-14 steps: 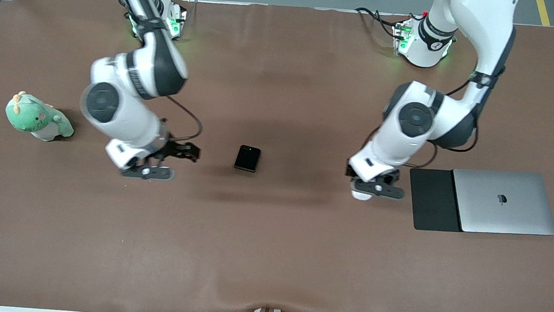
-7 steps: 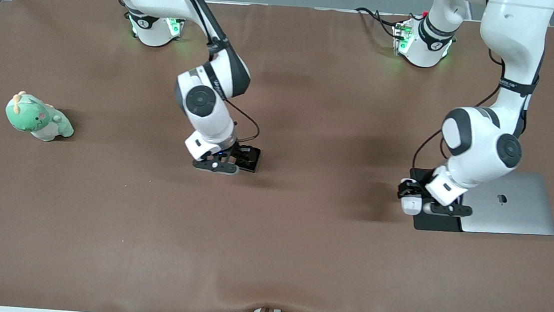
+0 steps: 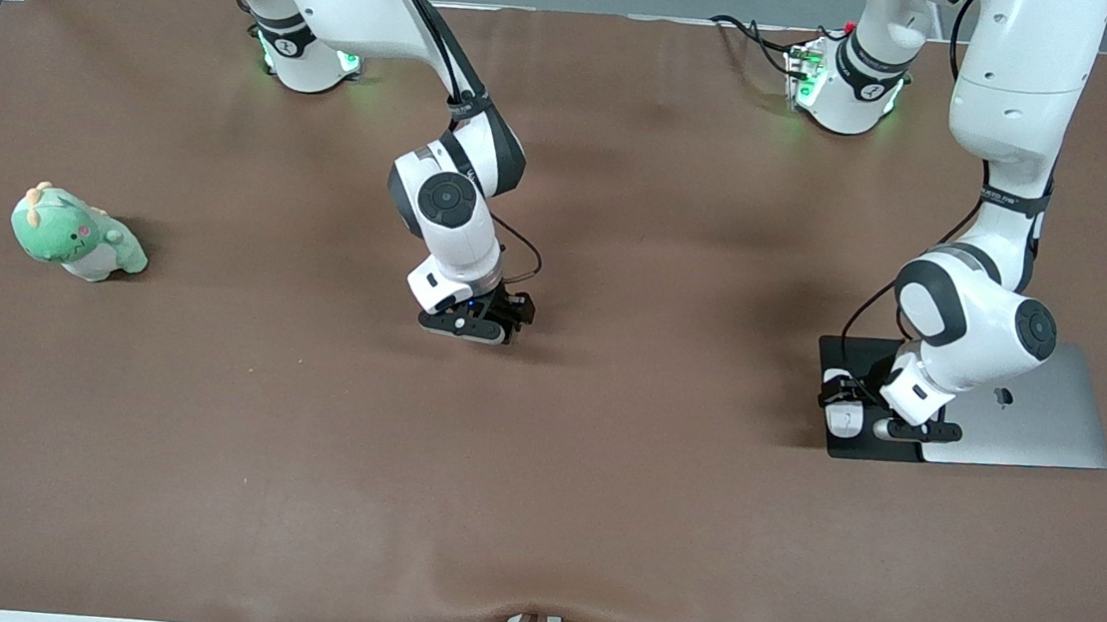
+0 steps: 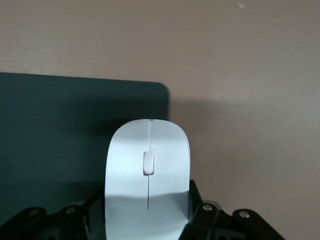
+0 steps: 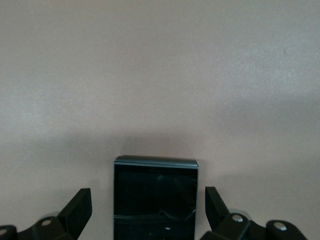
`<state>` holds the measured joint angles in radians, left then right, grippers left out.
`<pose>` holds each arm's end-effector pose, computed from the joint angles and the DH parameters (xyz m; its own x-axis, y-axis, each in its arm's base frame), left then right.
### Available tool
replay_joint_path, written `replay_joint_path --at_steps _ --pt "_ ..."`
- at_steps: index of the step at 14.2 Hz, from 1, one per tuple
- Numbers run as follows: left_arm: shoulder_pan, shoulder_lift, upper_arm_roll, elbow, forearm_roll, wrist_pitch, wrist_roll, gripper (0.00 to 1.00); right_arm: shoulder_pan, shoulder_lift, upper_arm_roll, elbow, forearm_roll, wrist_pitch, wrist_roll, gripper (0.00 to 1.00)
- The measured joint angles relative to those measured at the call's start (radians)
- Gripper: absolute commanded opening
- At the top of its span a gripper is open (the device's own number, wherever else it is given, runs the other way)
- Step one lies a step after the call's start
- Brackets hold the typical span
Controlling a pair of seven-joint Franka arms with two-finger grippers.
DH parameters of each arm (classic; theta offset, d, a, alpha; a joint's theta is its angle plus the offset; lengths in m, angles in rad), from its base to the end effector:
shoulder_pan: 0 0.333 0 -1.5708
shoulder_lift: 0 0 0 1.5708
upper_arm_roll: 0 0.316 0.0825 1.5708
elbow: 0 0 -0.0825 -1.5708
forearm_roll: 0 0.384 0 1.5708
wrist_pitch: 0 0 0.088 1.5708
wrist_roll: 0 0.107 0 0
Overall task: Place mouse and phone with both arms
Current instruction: 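Carry the mouse onto the pad while the right gripper grasps the phone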
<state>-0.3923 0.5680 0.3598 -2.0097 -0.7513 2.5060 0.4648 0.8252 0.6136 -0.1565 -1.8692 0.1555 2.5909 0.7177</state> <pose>0.5985 -0.0168 0.1818 0.9959 0.0712 0.0557 0.0561 -0.9700 0.2365 0.5076 0.4052 0.1983 0.9856 -0.1459 0.0852 -0.1389 -0.9868 -0.0829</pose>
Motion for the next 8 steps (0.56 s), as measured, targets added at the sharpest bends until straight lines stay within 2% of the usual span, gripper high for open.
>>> replay_joint_path --at_steps 3,5,6,7,8 --pt "0.004 0.007 0.022 0.001 0.000 -0.001 0.017 0.00 0.050 0.002 -0.056 -0.015 -0.008 0.008 0.012 1.00" --pt "0.008 0.009 0.028 0.000 0.000 -0.003 0.017 0.00 0.074 0.011 -0.071 -0.021 -0.012 0.055 0.039 1.00" --pt "0.010 0.010 0.031 -0.002 0.000 -0.007 0.017 0.42 0.079 0.018 -0.073 -0.023 -0.015 0.070 0.046 1.00" --pt "0.012 0.011 0.037 -0.003 0.000 -0.014 0.017 0.79 0.083 0.024 -0.074 -0.025 -0.017 0.076 0.049 1.00" --pt "0.015 0.012 0.042 -0.005 0.000 -0.022 0.018 1.00 0.087 0.029 -0.075 -0.028 -0.019 0.079 0.050 1.00"
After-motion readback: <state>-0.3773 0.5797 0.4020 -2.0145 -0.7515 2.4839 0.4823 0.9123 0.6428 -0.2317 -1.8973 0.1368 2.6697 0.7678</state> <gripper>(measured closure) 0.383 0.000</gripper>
